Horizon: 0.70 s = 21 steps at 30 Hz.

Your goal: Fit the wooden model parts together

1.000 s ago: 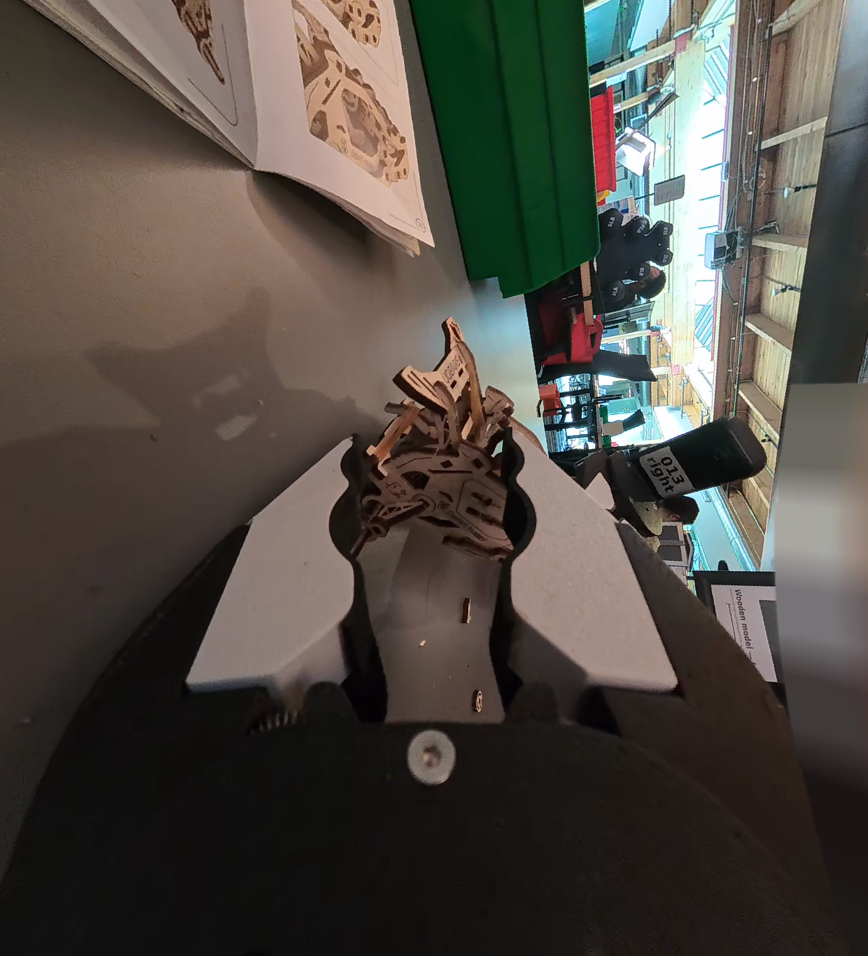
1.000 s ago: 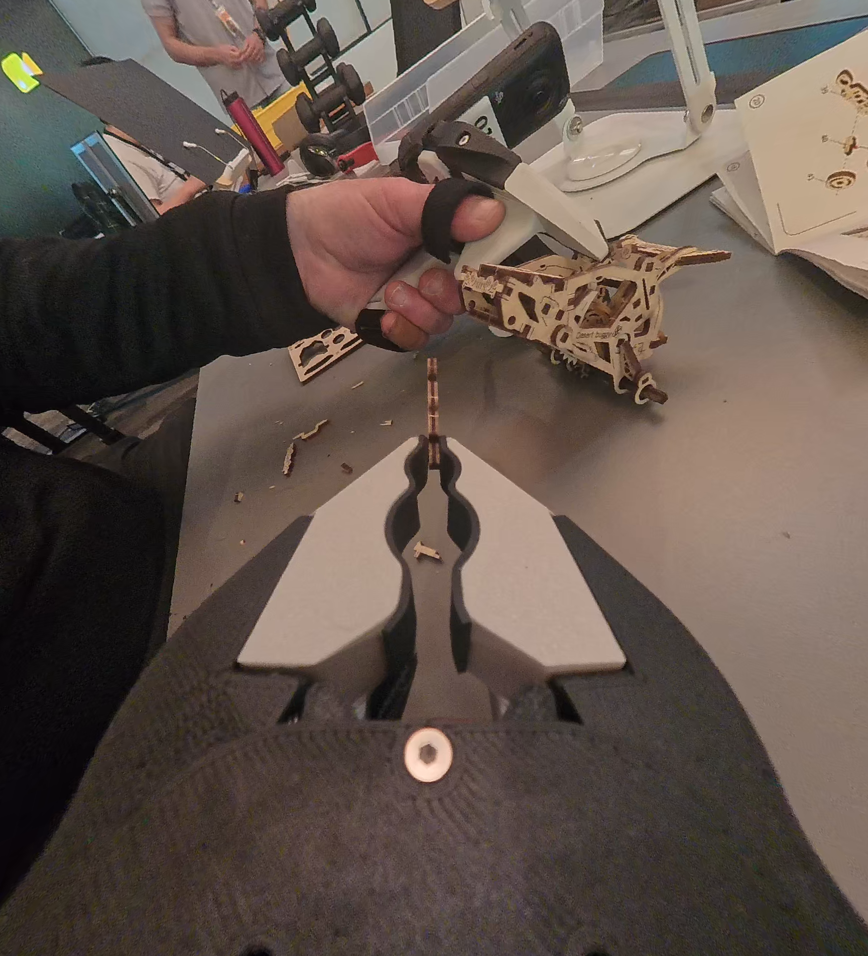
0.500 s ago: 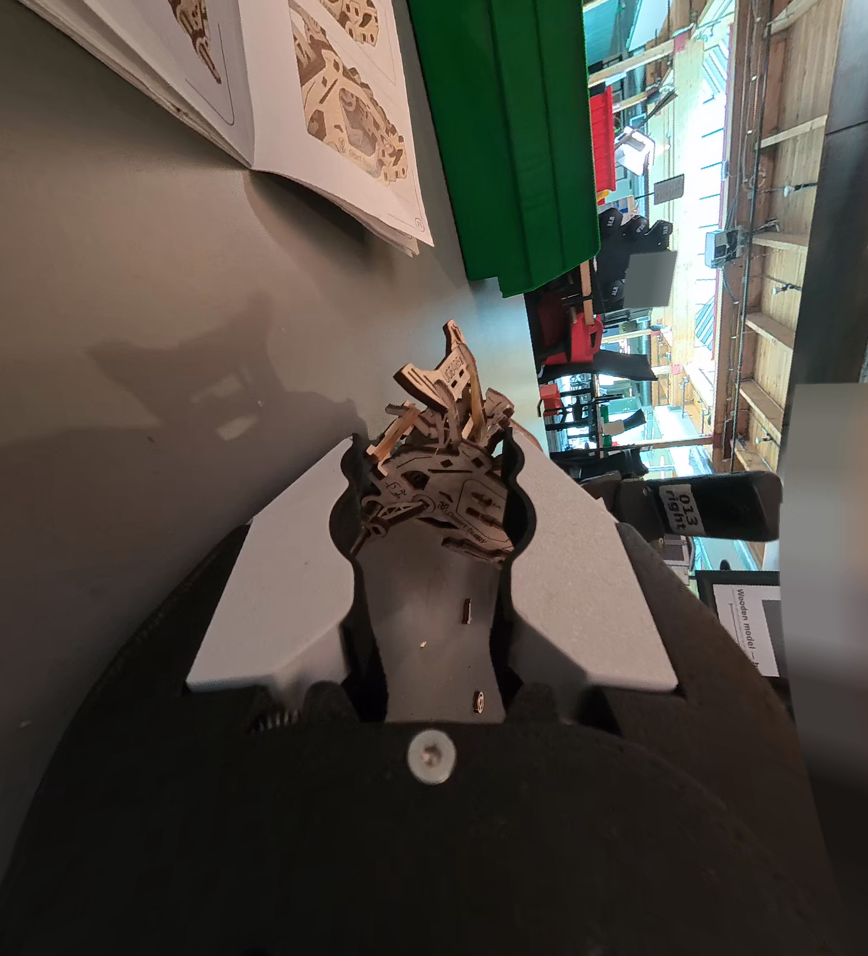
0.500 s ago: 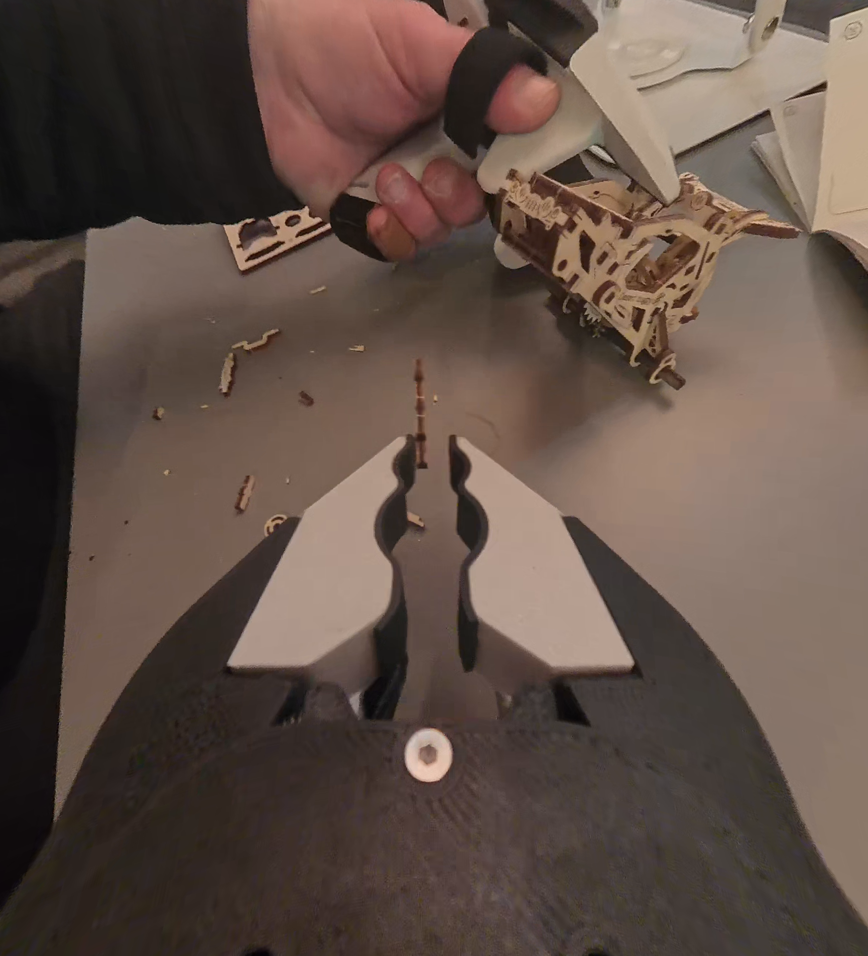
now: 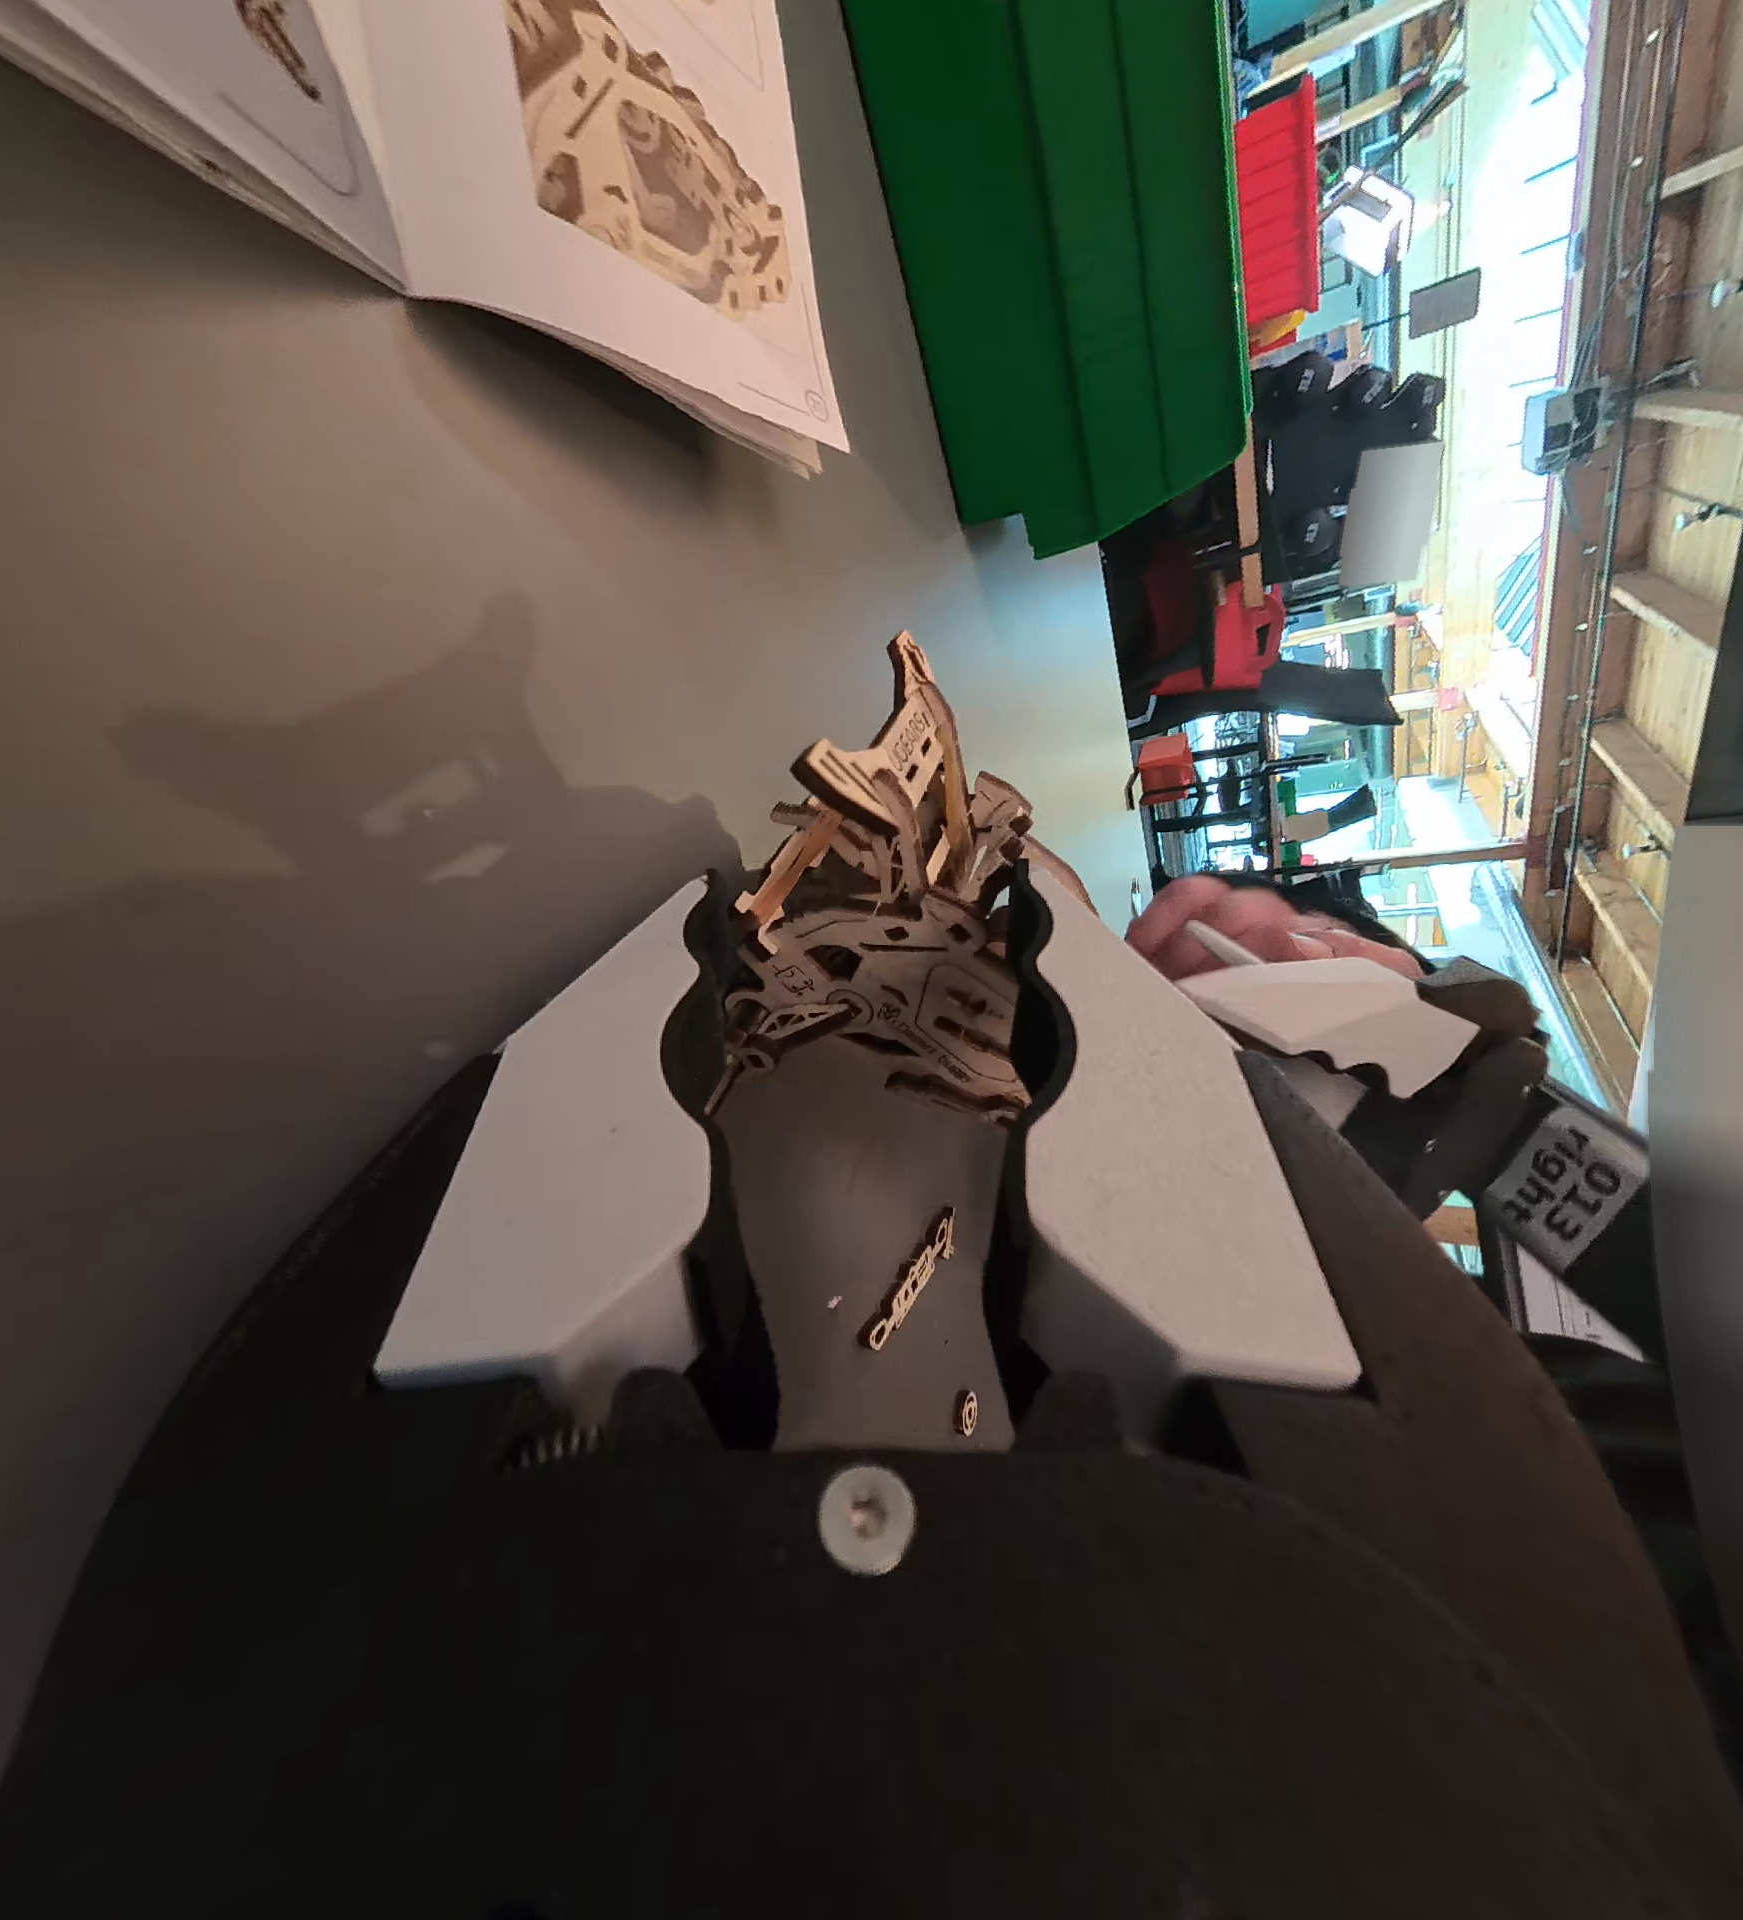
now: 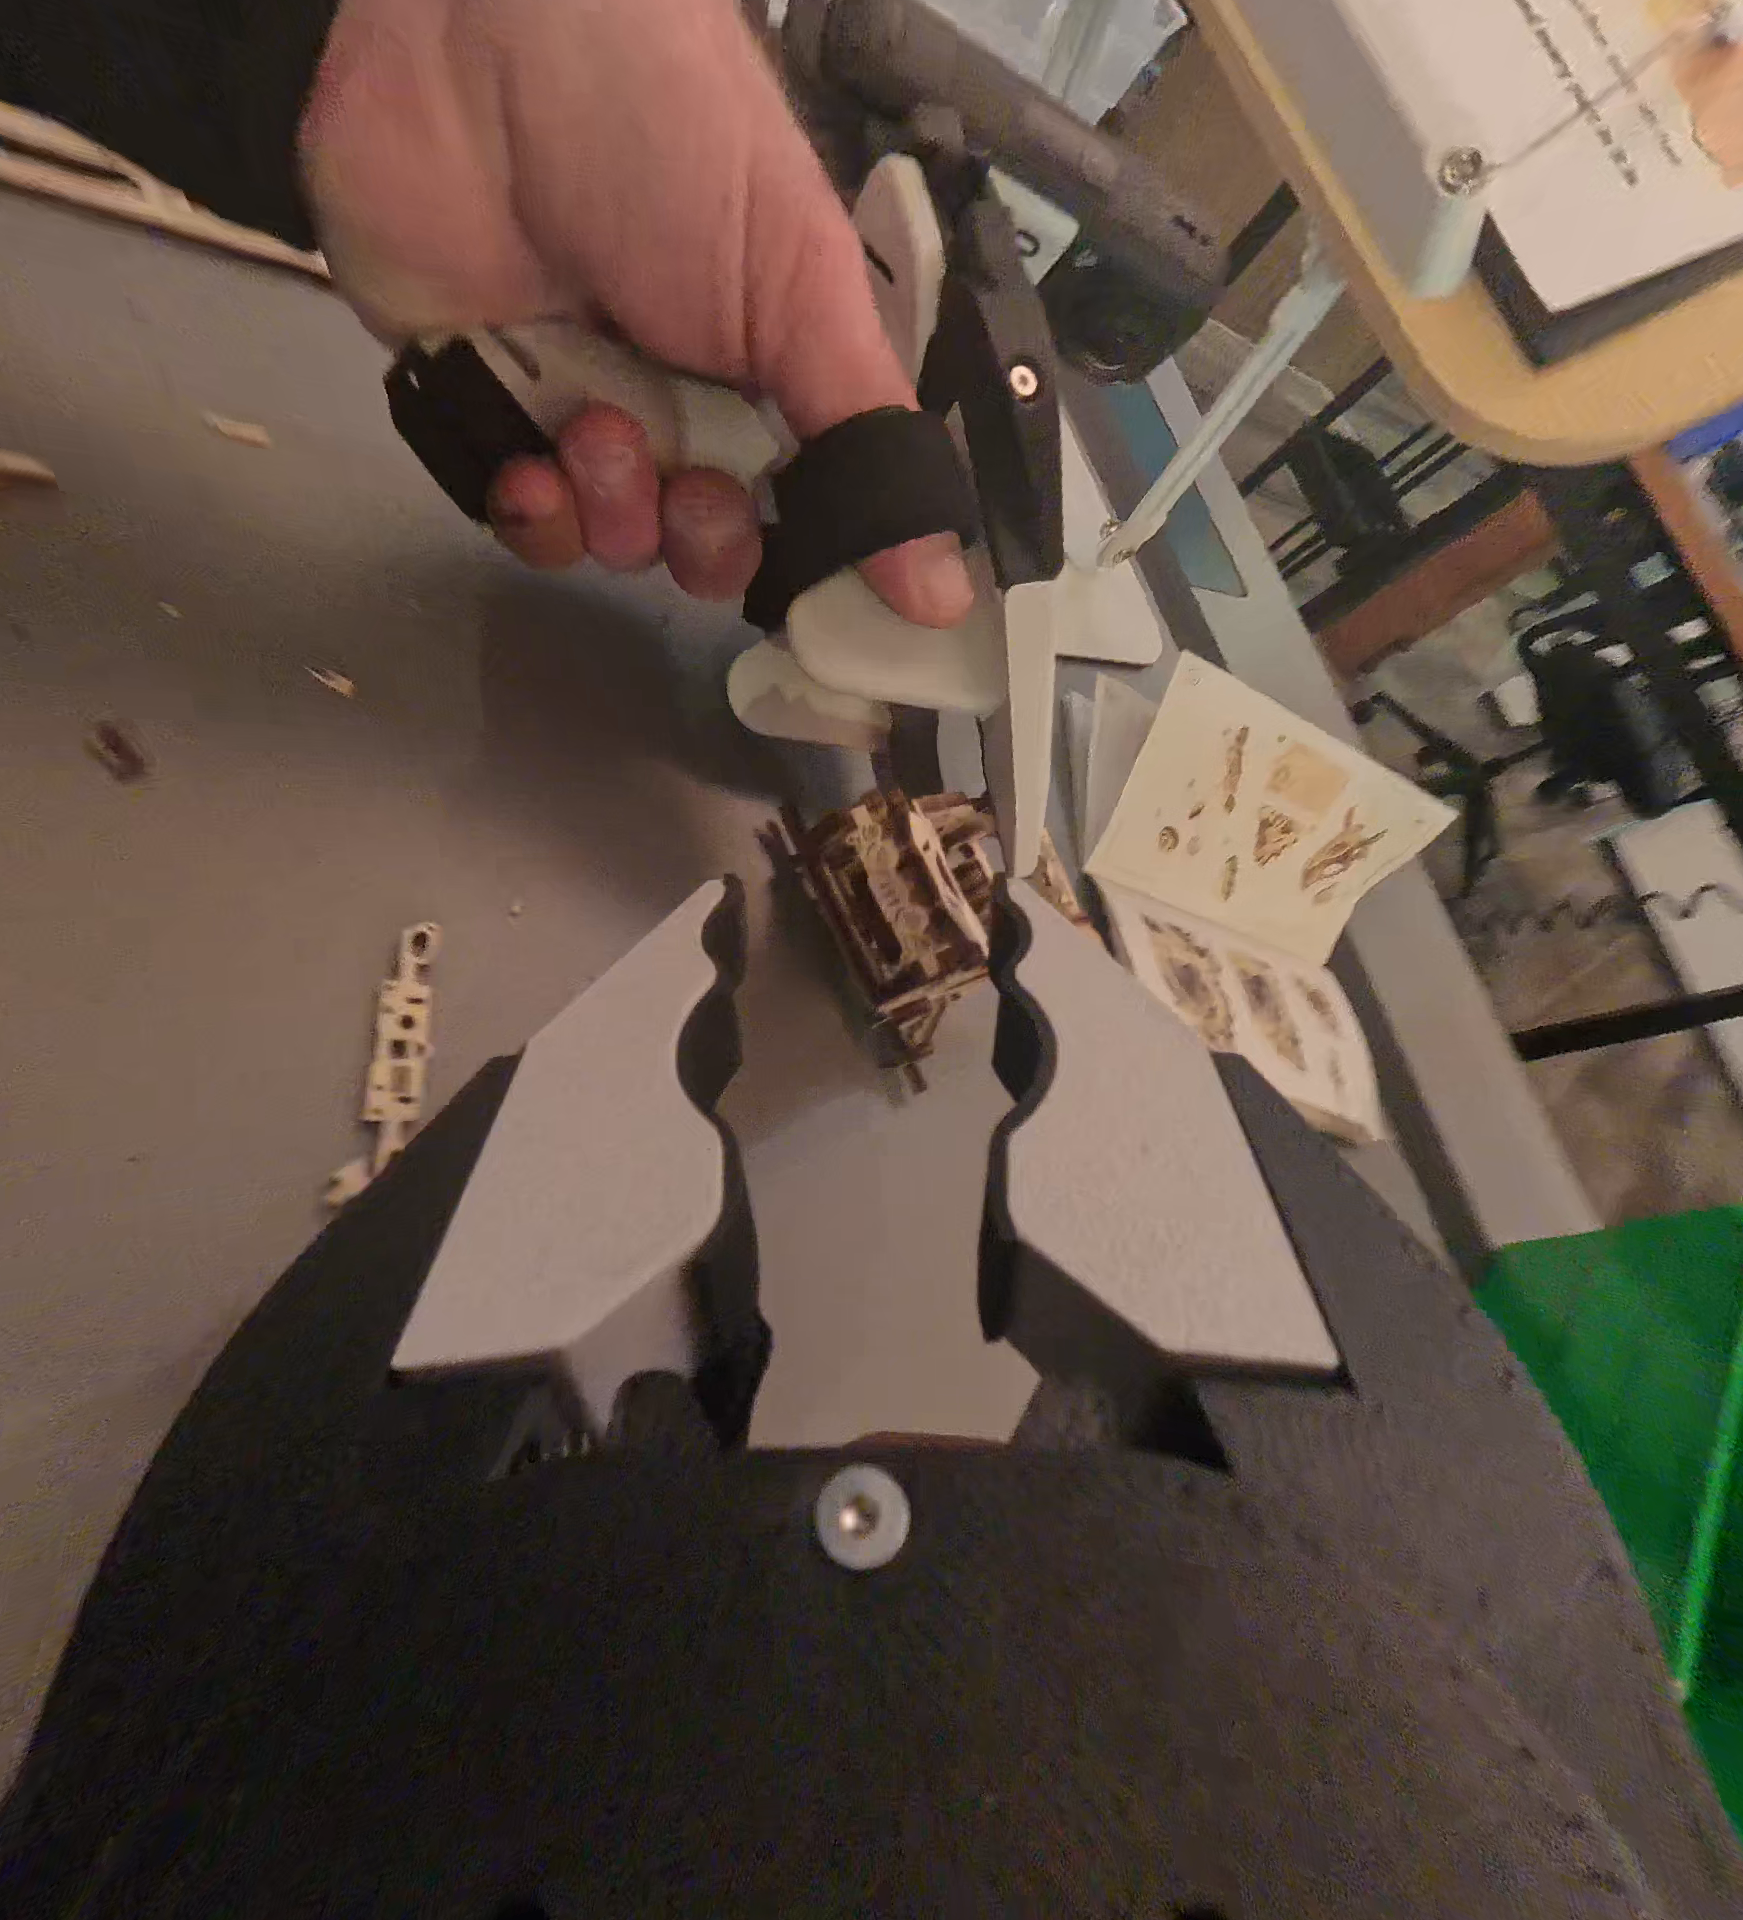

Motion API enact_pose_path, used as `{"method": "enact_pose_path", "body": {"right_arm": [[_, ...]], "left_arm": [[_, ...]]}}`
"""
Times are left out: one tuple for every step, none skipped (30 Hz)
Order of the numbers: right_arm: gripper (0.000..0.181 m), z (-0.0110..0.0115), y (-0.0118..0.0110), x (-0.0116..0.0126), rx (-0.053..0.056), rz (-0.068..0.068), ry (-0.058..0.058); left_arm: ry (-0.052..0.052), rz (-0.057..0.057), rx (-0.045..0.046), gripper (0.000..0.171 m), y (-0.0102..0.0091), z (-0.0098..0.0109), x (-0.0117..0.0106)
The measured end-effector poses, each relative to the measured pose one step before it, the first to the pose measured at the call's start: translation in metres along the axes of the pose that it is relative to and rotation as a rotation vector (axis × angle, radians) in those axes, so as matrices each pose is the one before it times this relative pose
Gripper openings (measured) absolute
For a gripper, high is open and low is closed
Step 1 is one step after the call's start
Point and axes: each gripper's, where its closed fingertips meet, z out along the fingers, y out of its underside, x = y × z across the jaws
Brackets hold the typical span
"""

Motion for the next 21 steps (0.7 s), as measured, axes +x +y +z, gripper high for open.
{"method": "enact_pose_path", "body": {"right_arm": [[0.042, 0.00432, 0.00198, 0.00133, -0.0229, -0.0524, 0.0102], [0.035, 0.00465, 0.00352, 0.00209, -0.0287, -0.0522, 0.0094], [0.029, 0.00392, 0.00375, 0.00198, -0.0220, -0.0408, 0.0043], [0.029, 0.00185, 0.00077, -0.00002, 0.0014, -0.0211, -0.0110], [0.028, 0.00023, -0.00109, 0.00107, 0.0153, -0.0002, -0.0054], [0.027, -0.00103, -0.00225, 0.00299, 0.0302, 0.0235, 0.0061], [0.027, -0.00284, -0.00356, 0.00236, 0.0462, 0.0420, -0.0035], [0.025, -0.00377, -0.00314, 0.00142, 0.0470, 0.0362, -0.0115], [0.024, -0.00390, -0.00230, 0.00320, 0.0374, 0.0392, -0.0023], [0.023, -0.00375, -0.00298, 0.00253, 0.0429, 0.0394, -0.0092], [0.022, -0.00340, -0.00276, 0.00074, 0.0493, 0.0447, -0.0254], [0.022, -0.00286, 0.00015, 0.00253, 0.0396, 0.0528, -0.0161], [0.022, -0.00268, 0.00294, 0.00342, 0.0230, 0.0393, -0.0070], [0.022, -0.00296, 0.00388, 0.00320, 0.0112, 0.0286, -0.0038], [0.022, -0.00280, 0.00305, 0.00287, 0.0108, 0.0377, -0.0068], [0.022, -0.00245, 0.00127, 0.00124, 0.0182, 0.0447, -0.0168], [0.023, -0.00164, 0.00004, 0.00063, 0.0206, 0.0376, -0.0159], [0.023, -0.00082, 0.00023, 0.00095, 0.0130, 0.0272, -0.0091], [0.022, 0.00007, 0.00007, 0.00010, 0.0078, 0.0232, -0.0113], [0.022, 0.00041, -0.00043, -0.00072, 0.0095, 0.0220, -0.0140], [0.022, 0.00056, -0.00020, -0.00065, 0.0091, 0.0172, -0.0106]], "left_arm": [[0.0002, 0.0002, -0.00095, 0.051, 0.00043, 0.00060, 0.00026], [0.0016, -0.0029, 0.00067, 0.050, 0.00021, 0.00036, 0.00020], [0.0030, 0.0020, -0.00423, 0.050, 0.00089, 0.00027, 0.00050], [-0.0011, 0.0011, 0.00706, 0.050, -0.00078, -0.00070, -0.00019], [0.0007, 0.0031, 0.00569, 0.050, -0.00085, -0.00165, 0.00018], [0.0076, 0.0059, 0.00814, 0.049, -0.00103, -0.00204, 0.00159], [0.0146, 0.0099, 0.00521, 0.048, -0.00046, -0.00211, 0.00309], [0.0339, 0.0086, 0.01200, 0.045, -0.00137, -0.00222, 0.00656], [0.0492, 0.0154, 0.02377, 0.029, -0.00244, -0.00332, 0.00942], [0.0065, 0.0102, 0.01077, 0.027, -0.00083, -0.00246, 0.00327], [0.0112, 0.0206, -0.00489, 0.024, 0.00162, -0.00096, 0.00400], [0.0121, 0.0132, -0.01572, 0.024, 0.00352, 0.00052, 0.00407], [0.0129, 0.0103, -0.01083, 0.024, 0.00327, 0.00047, 0.00415], [0.0055, 0.0184, 0.00459, 0.025, 0.00124, -0.00059, 0.00382], [0.0091, 0.0368, 0.00977, 0.027, 0.00007, -0.00137, 0.00559], [0.0072, 0.0502, 0.01168, 0.029, -0.00057, -0.00137, 0.00636], [-0.0034, 0.0487, 0.01065, 0.030, -0.00070, -0.00097, 0.00491], [-0.0155, 0.0570, 0.00072, 0.032, 0.00022, -0.00024, 0.00334], [-0.0316, 0.0716, -0.01182, 0.034, 0.00167, 0.00053, 0.00168], [-0.0245, 0.0743, -0.01364, 0.035, 0.00193, 0.00132, 0.00316], [-0.0214, 0.0751, -0.01175, 0.035, 0.00169, 0.00195, 0.00377]]}}
